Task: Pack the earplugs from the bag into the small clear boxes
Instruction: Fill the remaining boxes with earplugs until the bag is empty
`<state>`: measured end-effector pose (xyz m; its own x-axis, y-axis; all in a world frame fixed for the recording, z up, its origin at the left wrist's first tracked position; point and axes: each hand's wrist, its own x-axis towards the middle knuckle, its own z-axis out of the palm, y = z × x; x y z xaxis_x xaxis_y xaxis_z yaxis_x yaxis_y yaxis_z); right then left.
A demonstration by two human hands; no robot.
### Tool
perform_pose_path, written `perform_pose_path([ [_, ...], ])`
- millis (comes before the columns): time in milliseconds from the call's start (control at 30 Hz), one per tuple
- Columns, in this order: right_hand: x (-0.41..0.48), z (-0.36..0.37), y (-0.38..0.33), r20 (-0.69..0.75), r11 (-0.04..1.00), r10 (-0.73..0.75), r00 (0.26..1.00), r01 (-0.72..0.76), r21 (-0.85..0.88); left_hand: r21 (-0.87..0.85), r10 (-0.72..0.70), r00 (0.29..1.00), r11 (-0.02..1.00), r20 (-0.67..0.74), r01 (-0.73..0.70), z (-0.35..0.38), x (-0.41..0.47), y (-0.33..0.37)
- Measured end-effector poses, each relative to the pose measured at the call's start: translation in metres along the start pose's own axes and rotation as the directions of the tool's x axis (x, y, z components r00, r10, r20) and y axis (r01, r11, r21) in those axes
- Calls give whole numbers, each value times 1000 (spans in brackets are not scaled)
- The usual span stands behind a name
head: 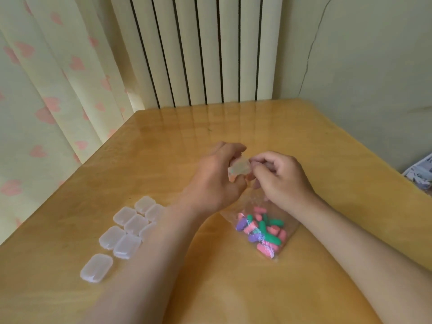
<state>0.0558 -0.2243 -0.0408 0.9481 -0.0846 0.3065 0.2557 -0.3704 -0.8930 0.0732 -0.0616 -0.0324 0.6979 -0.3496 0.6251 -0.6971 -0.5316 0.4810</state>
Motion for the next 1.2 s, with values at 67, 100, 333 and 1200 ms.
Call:
perform_pose_path([
  [67, 2, -3, 2, 45, 999, 36, 998, -38, 28, 3, 45, 999, 999, -19, -45, 9, -2, -4],
  [100, 3, -4, 3, 64, 999, 46, 997, -48, 21, 5, 56, 998, 998, -34, -56, 12, -4, -6],
  [333, 4, -8, 1, 121, 985, 24, 992, -44, 165, -339, -273, 962, 905, -1, 256, 9, -11, -10],
  [1200, -6, -9, -2, 260, 967, -92, 961, 24, 254, -570, -426, 899, 766, -107, 295, 3, -11, 0],
])
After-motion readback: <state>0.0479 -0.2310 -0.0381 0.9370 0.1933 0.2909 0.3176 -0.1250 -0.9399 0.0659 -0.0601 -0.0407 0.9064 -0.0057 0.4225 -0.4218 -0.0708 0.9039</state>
